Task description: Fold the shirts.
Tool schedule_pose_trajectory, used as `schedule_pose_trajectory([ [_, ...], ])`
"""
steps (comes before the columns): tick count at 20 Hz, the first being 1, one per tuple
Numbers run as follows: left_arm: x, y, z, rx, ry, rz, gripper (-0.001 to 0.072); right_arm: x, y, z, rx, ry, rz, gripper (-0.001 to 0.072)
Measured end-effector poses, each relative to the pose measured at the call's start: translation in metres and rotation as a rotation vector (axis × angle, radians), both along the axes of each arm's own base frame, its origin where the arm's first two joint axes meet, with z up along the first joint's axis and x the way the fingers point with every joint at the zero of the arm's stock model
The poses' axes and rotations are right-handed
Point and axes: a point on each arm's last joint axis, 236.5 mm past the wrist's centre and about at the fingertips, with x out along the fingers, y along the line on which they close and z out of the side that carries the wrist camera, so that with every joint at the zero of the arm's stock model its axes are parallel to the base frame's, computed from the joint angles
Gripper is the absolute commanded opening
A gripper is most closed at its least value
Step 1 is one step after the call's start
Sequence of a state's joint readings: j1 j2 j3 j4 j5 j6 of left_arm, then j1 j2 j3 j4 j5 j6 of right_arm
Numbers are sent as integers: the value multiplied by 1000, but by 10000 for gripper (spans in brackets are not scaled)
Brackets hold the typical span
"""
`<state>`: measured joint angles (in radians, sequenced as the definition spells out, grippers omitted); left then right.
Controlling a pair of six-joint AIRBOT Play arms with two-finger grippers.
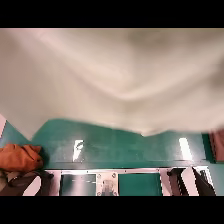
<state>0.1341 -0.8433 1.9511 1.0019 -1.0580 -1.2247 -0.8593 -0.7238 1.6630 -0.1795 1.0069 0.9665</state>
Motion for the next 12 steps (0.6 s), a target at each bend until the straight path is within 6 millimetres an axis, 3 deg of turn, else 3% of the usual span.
schedule_pose_trajectory([
  [2, 38, 6, -41, -18, 133, 3, 19, 20, -13, -30, 61, 72, 29, 19],
  [4, 85, 8, -99, -47, 298, -17, 19, 53, -28, -78, 139, 173, 79, 19],
  [8, 172, -6, -240, -129, 619, -127, 19, 143, -54, -215, 321, 430, 133, 19],
  [12, 240, -37, -377, -196, 840, -187, 19, 225, -66, -361, 455, 690, 110, 19],
])
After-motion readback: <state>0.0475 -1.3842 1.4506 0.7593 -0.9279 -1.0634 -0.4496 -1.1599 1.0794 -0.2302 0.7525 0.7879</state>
